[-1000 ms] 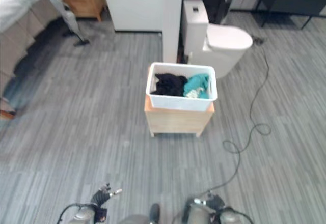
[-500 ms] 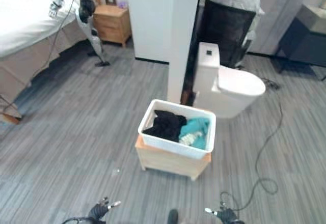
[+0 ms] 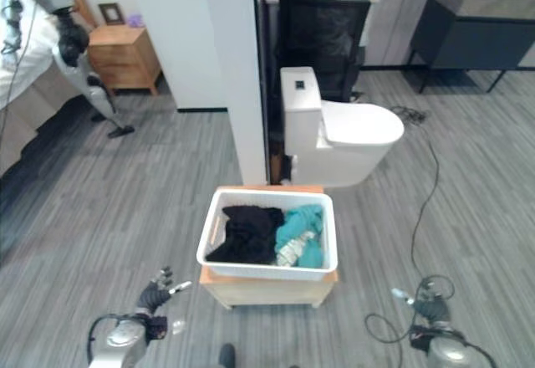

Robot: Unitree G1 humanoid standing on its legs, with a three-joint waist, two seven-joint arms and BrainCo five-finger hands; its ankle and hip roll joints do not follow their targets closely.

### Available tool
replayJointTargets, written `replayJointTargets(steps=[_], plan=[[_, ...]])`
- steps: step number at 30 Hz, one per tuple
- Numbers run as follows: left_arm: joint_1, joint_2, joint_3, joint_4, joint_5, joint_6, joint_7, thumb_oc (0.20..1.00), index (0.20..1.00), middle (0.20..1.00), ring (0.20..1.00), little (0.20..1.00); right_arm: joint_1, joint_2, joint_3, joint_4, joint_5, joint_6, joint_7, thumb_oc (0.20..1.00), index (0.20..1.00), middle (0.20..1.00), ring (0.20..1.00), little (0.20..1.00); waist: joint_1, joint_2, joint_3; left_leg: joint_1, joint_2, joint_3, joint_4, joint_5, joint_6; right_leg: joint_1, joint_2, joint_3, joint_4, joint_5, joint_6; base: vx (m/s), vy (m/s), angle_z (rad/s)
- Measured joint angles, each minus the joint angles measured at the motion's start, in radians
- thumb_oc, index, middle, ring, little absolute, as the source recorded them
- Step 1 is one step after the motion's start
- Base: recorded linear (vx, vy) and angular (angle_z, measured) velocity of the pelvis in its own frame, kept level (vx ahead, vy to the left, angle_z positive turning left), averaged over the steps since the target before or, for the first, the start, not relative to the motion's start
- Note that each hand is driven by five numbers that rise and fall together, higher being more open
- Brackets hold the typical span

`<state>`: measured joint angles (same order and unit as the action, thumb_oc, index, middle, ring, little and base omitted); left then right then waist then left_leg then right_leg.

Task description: Grab the laundry basket,head to the washer,open it,put in the laundry and shut it.

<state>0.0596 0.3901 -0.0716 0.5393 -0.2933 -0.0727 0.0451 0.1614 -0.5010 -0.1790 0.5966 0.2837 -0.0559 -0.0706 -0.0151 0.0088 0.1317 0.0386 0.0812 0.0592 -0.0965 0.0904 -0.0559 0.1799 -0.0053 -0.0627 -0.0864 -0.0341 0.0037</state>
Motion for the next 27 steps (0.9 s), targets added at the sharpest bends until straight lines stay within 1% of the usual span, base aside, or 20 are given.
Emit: replayJointTargets(steps=[2, 3, 5, 6, 8, 9, 11, 12, 13, 14, 15, 16, 17, 19, 20, 21, 22, 23, 25, 27], plan=[[-0.005, 0.042, 0.003, -0.039, 0.001, 0.010, -0.009, 1.000, 1.000, 1.000, 1.000, 1.000, 0.003, -0.012, -0.009, 0.000, -0.026, 0.014, -0.002, 1.000, 1.000, 1.000, 1.000, 1.000, 0.001, -0.006, -0.001, -0.001, -0.021, -0.002, 0.001, -0.003, 0.007, 0.001, -0.021, -0.008, 0.000, -0.002, 0.017, 0.06, 0.062, 0.07], [-0.029, 0.096, 0.010, -0.054, 0.040, 0.025, -0.013, 1.000, 1.000, 1.000, 1.000, 1.000, -0.009, -0.010, -0.011, 0.001, -0.038, 0.030, -0.007, 1.000, 1.000, 1.000, 1.000, 1.000, 0.003, -0.008, -0.001, 0.008, -0.040, -0.003, 0.001, -0.012, 0.024, 0.010, -0.040, -0.013, 0.000, -0.002, 0.028, 0.05, 0.067, 0.08], [-0.060, 0.125, 0.009, -0.053, 0.070, 0.043, -0.012, 1.000, 1.000, 1.000, 1.000, 1.000, -0.030, -0.016, -0.008, 0.006, -0.053, 0.035, -0.010, 1.000, 1.000, 1.000, 1.000, 1.000, 0.007, -0.007, -0.002, 0.020, -0.057, -0.002, 0.000, -0.020, 0.037, 0.017, -0.057, -0.025, -0.007, -0.011, 0.046, 0.01, 0.064, 0.04], [-0.102, 0.139, 0.001, -0.053, 0.081, 0.061, -0.013, 1.000, 1.000, 1.000, 1.000, 1.000, -0.061, -0.034, -0.004, 0.017, -0.064, 0.043, -0.010, 1.000, 1.000, 1.000, 1.000, 1.000, 0.016, -0.002, 0.001, 0.016, -0.067, -0.001, 0.000, -0.019, 0.043, 0.014, -0.068, -0.027, -0.008, -0.016, 0.054, -0.03, 0.048, 0.02], [-0.179, 0.156, -0.040, -0.053, 0.091, 0.063, -0.013, 1.000, 1.000, 1.000, 1.000, 1.000, -0.131, -0.071, 0.018, 0.051, -0.065, 0.055, -0.010, 1.000, 1.000, 1.000, 1.000, 1.000, 0.021, 0.010, 0.007, 0.010, -0.073, -0.002, 0.000, -0.014, 0.049, 0.012, -0.073, -0.028, -0.007, -0.014, 0.058, -0.18, 0.048, 0.01], [-0.225, 0.155, -0.079, -0.041, 0.097, 0.070, -0.011, 1.000, 1.000, 1.000, 1.000, 1.000, -0.158, -0.094, 0.054, 0.061, -0.065, 0.065, -0.013, 1.000, 1.000, 1.000, 1.000, 1.000, 0.021, 0.015, 0.006, 0.001, -0.074, -0.002, 0.001, -0.009, 0.051, -0.001, -0.073, -0.029, -0.002, -0.011, 0.062, -0.22, 0.032, 0.03], [-0.432, 0.153, -0.228, 0.040, 0.096, 0.094, -0.008, 1.000, 1.000, 1.000, 1.000, 1.000, -0.299, -0.184, 0.197, 0.101, -0.066, 0.081, -0.012, 1.000, 1.000, 1.000, 1.000, 1.000, 0.022, 0.042, 0.018, -0.078, -0.065, -0.008, 0.001, 0.026, 0.051, -0.078, -0.065, -0.033, 0.000, 0.017, 0.067, -0.17, 0.013, 0.03], [-0.508, 0.141, -0.258, 0.054, 0.096, 0.099, -0.014, 1.000, 1.000, 1.000, 1.000, 1.000, -0.374, -0.194, 0.207, 0.100, -0.067, 0.082, -0.010, 1.000, 1.000, 1.000, 1.000, 1.000, 0.020, 0.055, 0.038, -0.111, -0.061, -0.009, 0.001, 0.041, 0.050, -0.108, -0.060, -0.034, -0.001, 0.032, 0.065, -0.22, 0.008, -0.01], [-0.553, 0.112, -0.261, 0.071, 0.092, 0.097, -0.011, 1.000, 1.000, 1.000, 1.000, 1.000, -0.432, -0.192, 0.214, 0.098, -0.066, 0.081, -0.013, 1.000, 1.000, 1.000, 1.000, 1.000, 0.009, 0.059, 0.055, -0.130, -0.058, -0.009, 0.001, 0.054, 0.052, -0.126, -0.055, -0.032, 0.000, 0.045, 0.066, -0.28, -0.005, 0.00], [-0.606, 0.095, -0.301, 0.112, 0.072, 0.098, -0.010, 1.000, 1.000, 1.000, 1.000, 1.000, -0.488, -0.192, 0.247, 0.123, -0.066, 0.083, -0.015, 1.000, 1.000, 1.000, 1.000, 1.000, -0.001, 0.060, 0.075, -0.134, -0.056, -0.013, 0.001, 0.062, 0.049, -0.129, -0.052, -0.034, -0.001, 0.049, 0.065, -0.26, -0.020, -0.01], [-0.706, 0.045, -0.366, 0.218, 0.009, 0.098, 0.001, 1.000, 1.000, 1.000, 1.000, 1.000, -0.589, -0.192, 0.330, 0.178, -0.063, 0.094, -0.023, 1.000, 1.000, 1.000, 1.000, 1.000, -0.002, 0.057, 0.095, -0.164, -0.047, -0.014, 0.001, 0.071, 0.035, -0.164, -0.045, -0.034, -0.003, 0.051, 0.064, -0.25, -0.020, 0.01], [-0.751, 0.013, -0.383, 0.264, -0.023, 0.096, 0.003, 1.000, 1.000, 1.000, 1.000, 1.000, -0.630, -0.194, 0.350, 0.191, -0.063, 0.095, -0.022, 1.000, 1.000, 1.000, 1.000, 1.000, -0.001, 0.056, 0.118, -0.177, -0.042, -0.016, 0.001, 0.071, 0.027, -0.174, -0.039, -0.036, -0.009, 0.054, 0.061, -0.17, -0.018, -0.02], [-0.779, -0.022, -0.381, 0.298, -0.065, 0.094, 0.012, 1.000, 1.000, 1.000, 1.000, 1.000, -0.667, -0.193, 0.358, 0.196, -0.063, 0.096, -0.022, 1.000, 1.000, 1.000, 1.000, 1.000, -0.002, 0.054, 0.145, -0.192, -0.038, -0.017, 0.001, 0.077, 0.019, -0.189, -0.035, -0.037, -0.008, 0.066, 0.061, -0.16, -0.017, 0.01], [-0.836, -0.081, -0.391, 0.454, -0.130, 0.065, 0.028, 1.000, 1.000, 1.000, 1.000, 1.000, -0.742, -0.190, 0.410, 0.238, -0.061, 0.099, -0.036, 1.000, 1.000, 1.000, 1.000, 1.000, -0.003, 0.051, 0.178, -0.217, -0.032, -0.019, 0.001, 0.086, 0.008, -0.214, -0.029, -0.035, 0.000, 0.079, 0.056, -0.11, -0.024, -0.05], [-0.860, -0.082, -0.381, 0.499, -0.152, 0.026, 0.056, 1.000, 1.000, 1.000, 1.000, 1.000, -0.772, -0.189, 0.432, 0.237, -0.056, 0.101, -0.042, 1.000, 1.000, 1.000, 1.000, 1.000, -0.005, 0.048, 0.200, -0.225, -0.028, -0.016, 0.001, 0.091, 0.007, -0.226, -0.025, -0.031, 0.000, 0.084, 0.055, -0.04, -0.016, -0.08], [-0.910, -0.072, -0.377, 0.542, -0.172, 0.015, 0.065, 1.000, 1.000, 1.000, 1.000, 1.000, -0.786, -0.188, 0.437, 0.216, -0.039, 0.100, -0.051, 1.000, 1.000, 1.000, 1.000, 1.000, -0.002, 0.048, 0.215, -0.238, -0.024, -0.016, 0.001, 0.096, 0.008, -0.239, -0.021, -0.032, 0.000, 0.091, 0.049, -0.04, -0.015, -0.07], [-0.970, -0.061, -0.367, 0.610, -0.180, 0.022, 0.070, 1.000, 1.000, 1.000, 1.000, 1.000, -0.800, -0.178, 0.447, 0.193, -0.026, 0.099, -0.059, 1.000, 1.000, 1.000, 1.000, 1.000, -0.002, 0.047, 0.221, -0.250, -0.021, -0.015, 0.001, 0.101, 0.012, -0.250, -0.019, -0.031, 0.000, 0.095, 0.048, -0.03, -0.013, -0.05], [-0.990, -0.044, -0.366, 0.635, -0.181, 0.035, 0.070, 1.000, 1.000, 1.000, 1.000, 1.000, -0.802, -0.170, 0.455, 0.176, -0.021, 0.096, -0.061, 1.000, 1.000, 1.000, 1.000, 1.000, -0.005, 0.044, 0.229, -0.249, -0.021, -0.010, 0.001, 0.106, 0.018, -0.250, -0.018, -0.029, 0.000, 0.098, 0.048, -0.05, -0.022, -0.05], [-1.012, -0.027, -0.364, 0.688, -0.185, 0.039, 0.070, 1.000, 1.000, 1.000, 1.000, 1.000, -0.809, -0.154, 0.484, 0.145, -0.021, 0.096, -0.074, 1.000, 1.000, 1.000, 1.000, 1.000, -0.012, 0.028, 0.245, -0.249, -0.020, -0.005, 0.001, 0.106, 0.018, -0.252, -0.019, -0.027, 0.000, 0.097, 0.048, -0.04, -0.032, -0.06], [-1.018, -0.011, -0.353, 0.693, -0.213, 0.048, 0.079, 1.000, 1.000, 1.000, 1.000, 1.000, -0.779, -0.149, 0.492, 0.019, -0.019, 0.085, -0.083, 1.000, 1.000, 1.000, 1.000, 1.000, -0.015, 0.006, 0.285, -0.250, -0.016, 0.002, 0.001, 0.106, 0.018, -0.257, -0.016, -0.023, 0.000, 0.097, 0.048, -0.03, -0.032, -0.08]])
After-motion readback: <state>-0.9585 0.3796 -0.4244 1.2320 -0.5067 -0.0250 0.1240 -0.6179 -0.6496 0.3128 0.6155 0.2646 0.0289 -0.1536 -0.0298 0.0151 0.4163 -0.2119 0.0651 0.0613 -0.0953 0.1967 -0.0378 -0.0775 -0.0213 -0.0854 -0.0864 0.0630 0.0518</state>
